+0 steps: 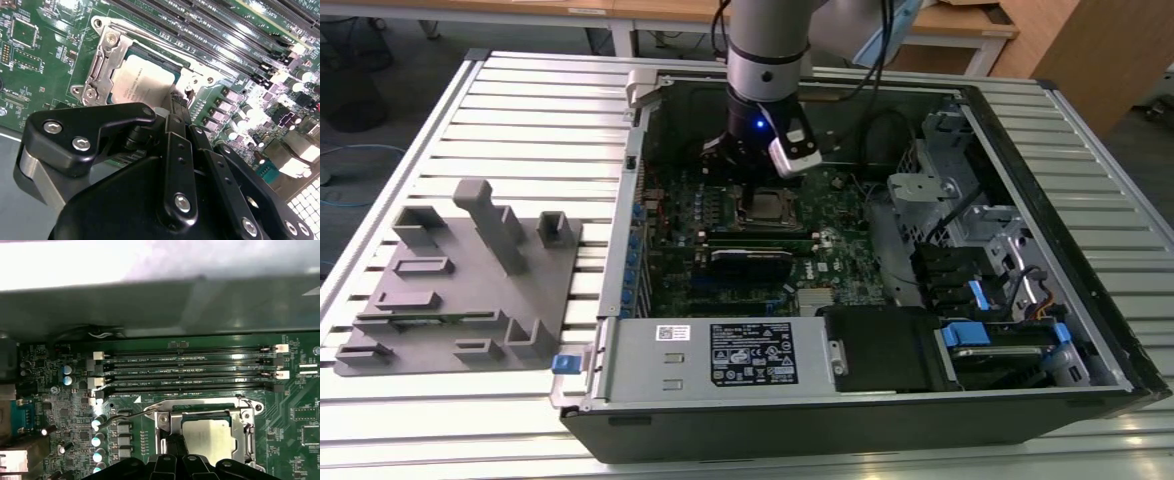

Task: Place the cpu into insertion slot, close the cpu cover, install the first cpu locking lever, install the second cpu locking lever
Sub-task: 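Close the cpu cover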

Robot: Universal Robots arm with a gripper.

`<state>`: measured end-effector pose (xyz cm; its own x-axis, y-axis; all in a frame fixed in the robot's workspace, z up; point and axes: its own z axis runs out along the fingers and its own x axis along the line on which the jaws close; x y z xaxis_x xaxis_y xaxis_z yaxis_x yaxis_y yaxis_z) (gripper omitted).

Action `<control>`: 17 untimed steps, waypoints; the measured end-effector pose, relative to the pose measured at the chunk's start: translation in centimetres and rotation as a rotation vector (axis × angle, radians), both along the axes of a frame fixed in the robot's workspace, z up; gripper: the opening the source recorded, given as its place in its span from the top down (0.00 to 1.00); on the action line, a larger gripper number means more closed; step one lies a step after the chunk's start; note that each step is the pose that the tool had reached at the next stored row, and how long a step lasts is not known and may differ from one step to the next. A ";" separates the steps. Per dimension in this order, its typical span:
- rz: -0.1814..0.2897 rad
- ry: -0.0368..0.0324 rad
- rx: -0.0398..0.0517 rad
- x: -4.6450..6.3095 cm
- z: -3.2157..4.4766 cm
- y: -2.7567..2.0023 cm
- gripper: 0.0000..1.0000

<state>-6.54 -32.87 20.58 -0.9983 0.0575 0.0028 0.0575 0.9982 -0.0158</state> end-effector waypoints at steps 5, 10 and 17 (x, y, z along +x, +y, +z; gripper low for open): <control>0.000 -0.0001 0.0001 0.0 -0.18 0.00 0.89; 0.000 0.0000 0.0000 -0.1 -0.20 0.00 0.89; 0.000 0.0001 0.0000 -0.1 -0.21 0.00 0.89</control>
